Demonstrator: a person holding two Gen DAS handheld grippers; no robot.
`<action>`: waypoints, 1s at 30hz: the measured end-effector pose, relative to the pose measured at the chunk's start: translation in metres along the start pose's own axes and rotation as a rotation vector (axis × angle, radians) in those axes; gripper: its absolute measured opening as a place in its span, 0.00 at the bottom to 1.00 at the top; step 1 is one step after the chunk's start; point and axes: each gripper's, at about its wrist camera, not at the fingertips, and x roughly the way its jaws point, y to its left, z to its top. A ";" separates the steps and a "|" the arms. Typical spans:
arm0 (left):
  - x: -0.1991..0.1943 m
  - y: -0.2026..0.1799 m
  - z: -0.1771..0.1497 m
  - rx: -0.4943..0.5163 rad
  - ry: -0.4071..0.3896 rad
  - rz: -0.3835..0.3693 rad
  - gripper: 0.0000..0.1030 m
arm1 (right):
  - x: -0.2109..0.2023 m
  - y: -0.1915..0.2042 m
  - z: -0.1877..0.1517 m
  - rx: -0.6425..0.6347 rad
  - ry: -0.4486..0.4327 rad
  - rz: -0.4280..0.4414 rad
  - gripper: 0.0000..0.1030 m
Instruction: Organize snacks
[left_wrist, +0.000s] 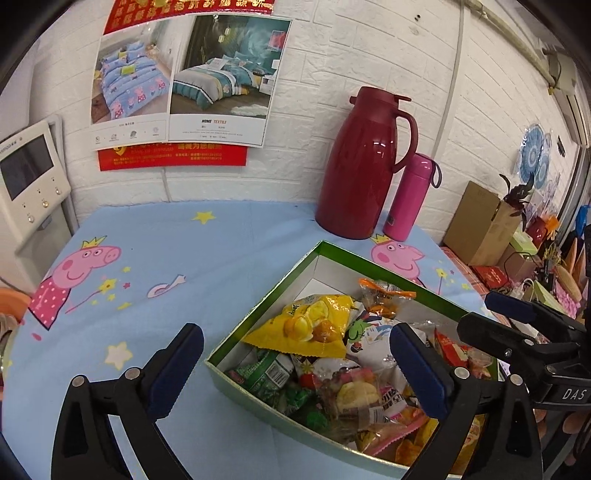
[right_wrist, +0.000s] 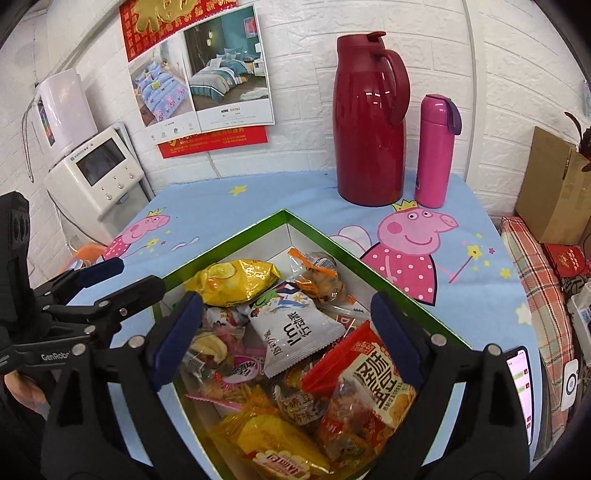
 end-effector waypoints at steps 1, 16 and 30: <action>-0.008 -0.002 -0.002 0.006 -0.005 0.005 0.99 | -0.009 0.002 -0.002 0.002 -0.010 0.001 0.91; -0.118 -0.021 -0.088 -0.001 -0.019 0.102 1.00 | -0.142 0.028 -0.098 0.008 -0.160 -0.120 0.99; -0.146 -0.047 -0.182 0.060 0.036 0.149 1.00 | -0.148 0.042 -0.196 0.021 -0.081 -0.256 0.99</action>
